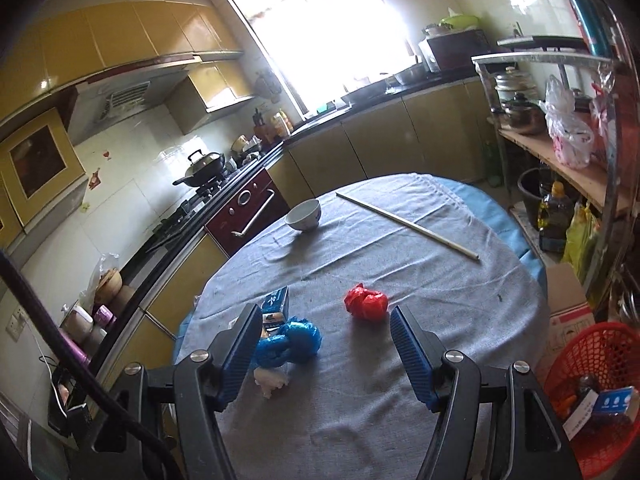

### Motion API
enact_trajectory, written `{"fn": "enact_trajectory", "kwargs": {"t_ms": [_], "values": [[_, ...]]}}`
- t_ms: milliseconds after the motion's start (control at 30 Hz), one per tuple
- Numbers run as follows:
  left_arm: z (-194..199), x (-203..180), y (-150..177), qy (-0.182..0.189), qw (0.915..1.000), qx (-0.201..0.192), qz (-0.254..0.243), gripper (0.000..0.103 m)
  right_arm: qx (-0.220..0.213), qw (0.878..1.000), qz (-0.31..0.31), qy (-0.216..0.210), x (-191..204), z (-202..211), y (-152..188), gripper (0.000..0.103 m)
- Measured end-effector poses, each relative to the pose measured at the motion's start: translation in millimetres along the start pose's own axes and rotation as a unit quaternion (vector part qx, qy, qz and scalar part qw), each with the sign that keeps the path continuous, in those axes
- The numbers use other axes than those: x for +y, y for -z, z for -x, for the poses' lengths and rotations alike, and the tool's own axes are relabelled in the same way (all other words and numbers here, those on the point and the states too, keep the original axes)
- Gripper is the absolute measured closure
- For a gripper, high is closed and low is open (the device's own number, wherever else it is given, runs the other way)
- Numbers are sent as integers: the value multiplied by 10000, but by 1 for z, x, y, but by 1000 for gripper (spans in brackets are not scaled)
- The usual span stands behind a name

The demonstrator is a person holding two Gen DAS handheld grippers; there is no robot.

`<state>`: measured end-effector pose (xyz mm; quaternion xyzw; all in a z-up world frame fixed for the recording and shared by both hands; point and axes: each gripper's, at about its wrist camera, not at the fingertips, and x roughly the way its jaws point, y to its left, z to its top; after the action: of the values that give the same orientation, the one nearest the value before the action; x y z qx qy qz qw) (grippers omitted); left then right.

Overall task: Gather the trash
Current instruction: 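Return both open tools over the table toward the remaining items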

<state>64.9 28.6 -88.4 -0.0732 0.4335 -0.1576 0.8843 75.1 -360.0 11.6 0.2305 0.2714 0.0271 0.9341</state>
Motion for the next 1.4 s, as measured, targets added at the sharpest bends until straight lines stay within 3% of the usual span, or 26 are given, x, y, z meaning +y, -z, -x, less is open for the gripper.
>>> {"fn": "enact_trajectory", "kwargs": {"t_ms": [333,800,1200,1400], "values": [[19,-54,-1,-80,9992,-94,-377,26,-594,9981,-146,49,-49,66,-4,33],[45,-138,11,-168,9923,-141,-1216,19,-1287,9895,-356,561,-130,166,34,32],[73,-204,29,-316,9739,-455,-2199,19,-1838,9770,-708,820,-176,239,79,30],[111,-212,44,-516,9593,-1043,-2573,19,-2069,9734,-806,571,-175,256,80,26]]}}
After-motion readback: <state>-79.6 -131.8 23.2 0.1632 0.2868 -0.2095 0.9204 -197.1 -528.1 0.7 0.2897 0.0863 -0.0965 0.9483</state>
